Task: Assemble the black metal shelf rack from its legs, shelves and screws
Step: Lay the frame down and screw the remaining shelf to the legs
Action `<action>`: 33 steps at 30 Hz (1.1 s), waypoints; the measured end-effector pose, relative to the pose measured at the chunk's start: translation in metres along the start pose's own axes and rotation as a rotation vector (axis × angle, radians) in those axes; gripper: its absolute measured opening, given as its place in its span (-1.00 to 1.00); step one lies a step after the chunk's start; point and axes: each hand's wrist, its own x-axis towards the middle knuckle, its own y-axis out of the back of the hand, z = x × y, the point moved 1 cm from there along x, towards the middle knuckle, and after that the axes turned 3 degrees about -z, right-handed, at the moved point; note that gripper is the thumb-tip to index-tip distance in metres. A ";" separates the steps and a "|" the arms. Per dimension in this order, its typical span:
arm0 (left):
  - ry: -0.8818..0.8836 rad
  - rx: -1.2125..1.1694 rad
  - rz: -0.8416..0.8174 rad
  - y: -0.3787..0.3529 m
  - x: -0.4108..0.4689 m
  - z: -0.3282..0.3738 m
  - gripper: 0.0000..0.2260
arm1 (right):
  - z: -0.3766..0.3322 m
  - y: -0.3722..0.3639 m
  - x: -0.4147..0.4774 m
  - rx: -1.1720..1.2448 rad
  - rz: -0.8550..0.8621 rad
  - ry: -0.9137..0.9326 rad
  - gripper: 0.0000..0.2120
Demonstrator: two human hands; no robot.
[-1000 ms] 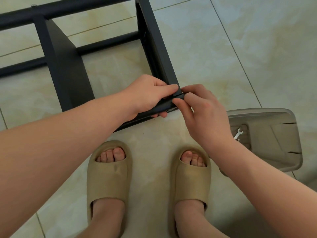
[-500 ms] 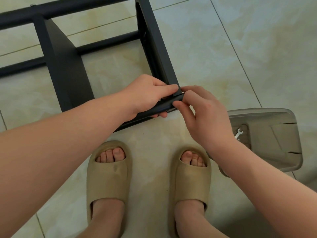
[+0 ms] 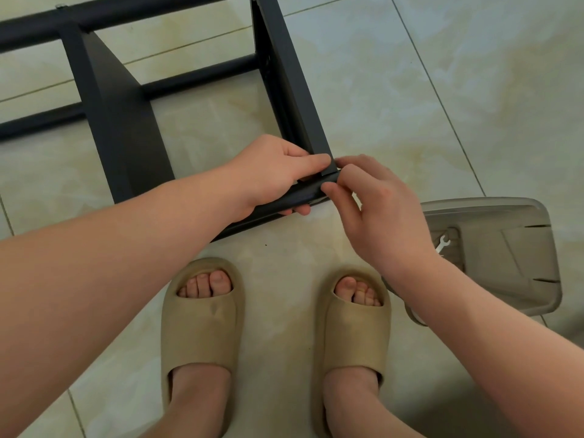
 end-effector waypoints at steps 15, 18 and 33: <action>0.002 -0.004 -0.018 0.001 0.000 -0.001 -0.75 | -0.002 0.005 0.002 -0.014 -0.054 0.000 -0.77; 0.000 -0.007 -0.011 0.001 0.000 -0.001 -0.76 | -0.002 0.003 0.004 0.002 -0.045 -0.009 -0.69; -0.001 -0.003 -0.022 0.000 0.000 -0.003 -0.76 | 0.001 0.009 0.001 0.032 -0.077 0.005 -0.77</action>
